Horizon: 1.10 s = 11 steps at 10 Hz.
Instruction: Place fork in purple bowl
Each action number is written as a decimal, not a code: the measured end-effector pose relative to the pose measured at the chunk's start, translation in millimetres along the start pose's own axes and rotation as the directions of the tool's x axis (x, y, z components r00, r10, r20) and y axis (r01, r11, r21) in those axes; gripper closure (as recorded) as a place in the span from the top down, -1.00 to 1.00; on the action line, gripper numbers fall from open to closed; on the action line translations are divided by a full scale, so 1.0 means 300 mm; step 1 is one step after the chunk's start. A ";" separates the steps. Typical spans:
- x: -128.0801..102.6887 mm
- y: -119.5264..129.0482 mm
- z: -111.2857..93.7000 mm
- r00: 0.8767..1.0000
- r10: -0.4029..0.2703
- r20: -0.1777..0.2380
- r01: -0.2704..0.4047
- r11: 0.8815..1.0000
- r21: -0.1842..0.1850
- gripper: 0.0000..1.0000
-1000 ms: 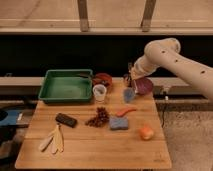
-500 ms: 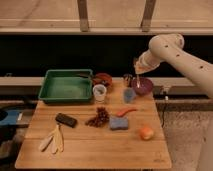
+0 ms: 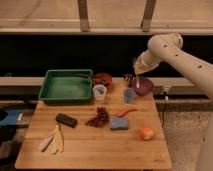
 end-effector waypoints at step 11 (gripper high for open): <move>0.188 -0.433 0.055 0.947 0.319 -0.048 -0.320 0.947 -0.021 -1.00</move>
